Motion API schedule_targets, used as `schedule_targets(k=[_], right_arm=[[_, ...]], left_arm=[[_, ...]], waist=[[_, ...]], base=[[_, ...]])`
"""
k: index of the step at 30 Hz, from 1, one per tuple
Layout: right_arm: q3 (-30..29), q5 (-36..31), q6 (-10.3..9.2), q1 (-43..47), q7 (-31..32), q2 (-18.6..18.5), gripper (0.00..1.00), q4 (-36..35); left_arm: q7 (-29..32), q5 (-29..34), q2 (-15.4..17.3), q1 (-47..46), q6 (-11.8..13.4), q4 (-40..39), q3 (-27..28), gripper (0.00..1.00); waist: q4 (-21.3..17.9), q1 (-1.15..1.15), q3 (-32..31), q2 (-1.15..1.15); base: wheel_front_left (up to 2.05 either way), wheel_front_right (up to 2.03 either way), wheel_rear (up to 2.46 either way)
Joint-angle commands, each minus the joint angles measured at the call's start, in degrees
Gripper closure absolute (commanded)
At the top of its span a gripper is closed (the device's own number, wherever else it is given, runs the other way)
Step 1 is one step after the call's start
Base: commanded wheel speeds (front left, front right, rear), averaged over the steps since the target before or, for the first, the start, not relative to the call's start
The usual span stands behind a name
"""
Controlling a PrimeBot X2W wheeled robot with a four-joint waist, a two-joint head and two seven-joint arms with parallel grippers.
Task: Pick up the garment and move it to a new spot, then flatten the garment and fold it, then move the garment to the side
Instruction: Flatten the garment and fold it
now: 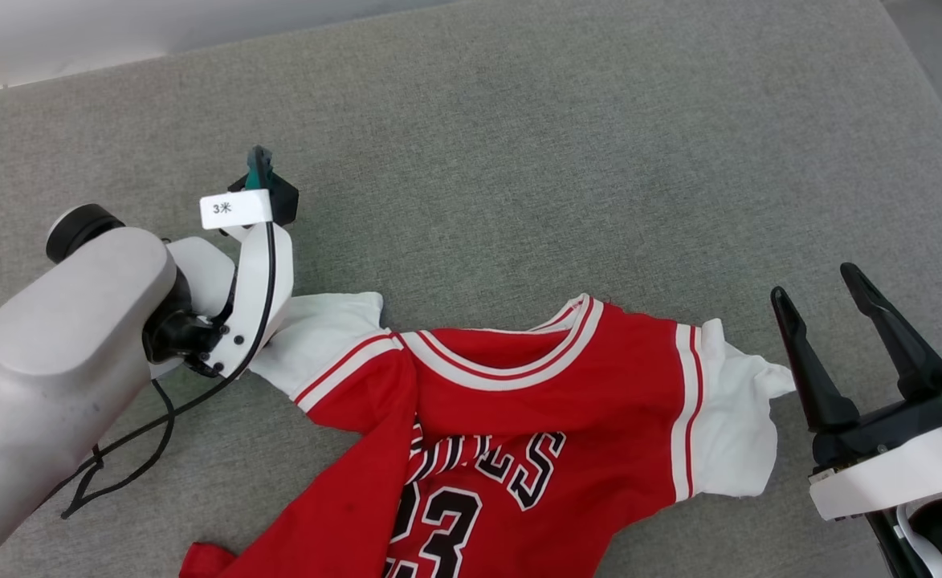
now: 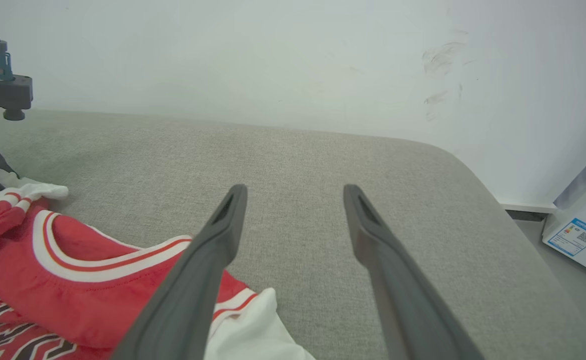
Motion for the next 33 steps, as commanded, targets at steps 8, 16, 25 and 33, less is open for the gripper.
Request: schedule_targets(k=[8, 16, 25, 33], right_arm=[[-0.5, -0.4, -0.04, -0.6, -0.1, -0.5, 0.00, 1.3], [-2.5, 0.1, -0.04, 2.2, 0.7, -1.2, 0.00, 1.2], [-4.0, 0.2, -0.04, 4.6, 0.9, -1.0, 0.00, 1.2], [-3.6, 0.5, -0.04, 4.7, 0.6, -1.4, 0.00, 1.9]], left_arm=[[-8.0, -2.6, 0.4, 0.1, 0.0, -0.6, -5.3, 1.00], [-24.5, -3.6, 2.6, -1.7, 0.0, -0.5, -4.8, 1.00], [-35.3, -5.5, 7.6, 2.5, 0.0, 0.9, -4.7, 1.00], [-41.6, -8.1, 9.2, 11.9, 0.0, 5.4, -6.1, 1.00]], waist=[[2.0, 0.00, -2.5, 0.00], [5.6, 0.00, -6.8, 0.00], [8.7, 0.00, -8.7, 0.00], [9.3, 0.00, -8.7, 0.00]], base=[[0.00, 0.00, 0.00], [0.00, 0.00, 0.00], [0.00, 0.00, 0.00], [0.00, 0.00, 0.00]])
